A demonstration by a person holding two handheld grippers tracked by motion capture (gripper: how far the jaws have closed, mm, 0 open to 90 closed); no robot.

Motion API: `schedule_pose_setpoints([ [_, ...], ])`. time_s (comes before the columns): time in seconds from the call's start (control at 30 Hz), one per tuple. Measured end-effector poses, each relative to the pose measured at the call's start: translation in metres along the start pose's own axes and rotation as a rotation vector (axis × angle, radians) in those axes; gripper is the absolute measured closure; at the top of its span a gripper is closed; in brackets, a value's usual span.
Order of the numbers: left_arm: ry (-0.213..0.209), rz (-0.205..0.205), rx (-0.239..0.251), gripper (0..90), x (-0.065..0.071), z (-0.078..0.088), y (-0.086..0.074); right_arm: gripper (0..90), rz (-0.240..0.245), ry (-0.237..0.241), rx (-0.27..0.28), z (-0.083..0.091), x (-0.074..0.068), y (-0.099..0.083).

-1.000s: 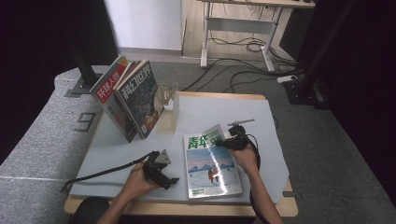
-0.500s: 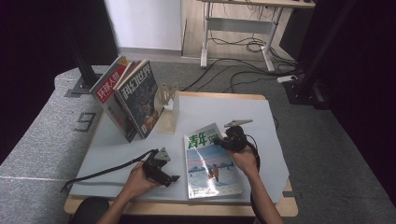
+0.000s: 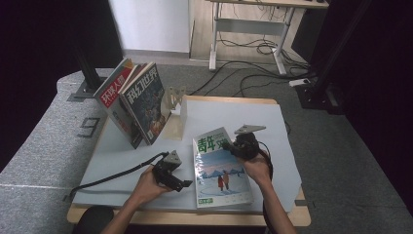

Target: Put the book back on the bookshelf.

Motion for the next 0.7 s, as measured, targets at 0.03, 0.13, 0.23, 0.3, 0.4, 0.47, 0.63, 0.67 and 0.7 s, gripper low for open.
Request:
schedule_pose_setpoints([
  [0.03, -0.025, 0.016, 0.009, 6.6, 0.001, -0.001, 0.005, 83.7, 0.005, -0.001, 0.008, 0.003, -0.001, 0.001],
  [0.13, -0.055, 0.026, 0.014, 5.2, 0.002, -0.006, 0.01, 83.8, 0.01, 0.001, 0.02, 0.007, -0.002, 0.002],
  [0.23, -0.072, 0.025, 0.017, 5.1, 0.005, -0.009, 0.014, 83.8, 0.013, 0.002, 0.028, 0.009, -0.003, 0.003],
  [0.3, -0.084, 0.024, 0.012, 5.1, 0.007, -0.012, 0.018, 83.8, 0.021, 0.003, 0.034, 0.011, -0.004, 0.003],
  [0.4, -0.087, 0.026, -0.004, 5.5, 0.008, -0.02, 0.022, 83.7, 0.038, -0.002, 0.043, 0.015, -0.006, 0.005],
  [0.47, -0.086, 0.03, -0.009, 5.5, 0.007, -0.022, 0.022, 83.7, 0.041, -0.003, 0.044, 0.015, -0.007, 0.005],
  [0.63, -0.134, 0.051, -0.017, 5.6, 0.008, -0.032, 0.026, 83.7, 0.052, -0.003, 0.046, 0.017, -0.008, 0.006],
  [0.67, -0.145, 0.055, -0.016, 6.1, 0.009, -0.034, 0.027, 83.7, 0.056, -0.003, 0.046, 0.017, -0.009, 0.007],
  [0.7, -0.156, 0.056, -0.018, 6.1, 0.009, -0.036, 0.028, 83.7, 0.056, -0.003, 0.046, 0.017, -0.009, 0.007],
])
Point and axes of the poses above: each handheld gripper's, and its own axes: z roughly backward along the jaws, y roughly out of its top, x roughly to its right, the point moved 8 cm from there along -z, roughly forward along the jaws, and after that the axes turned 3 degrees about y, right-handed, at the moved point
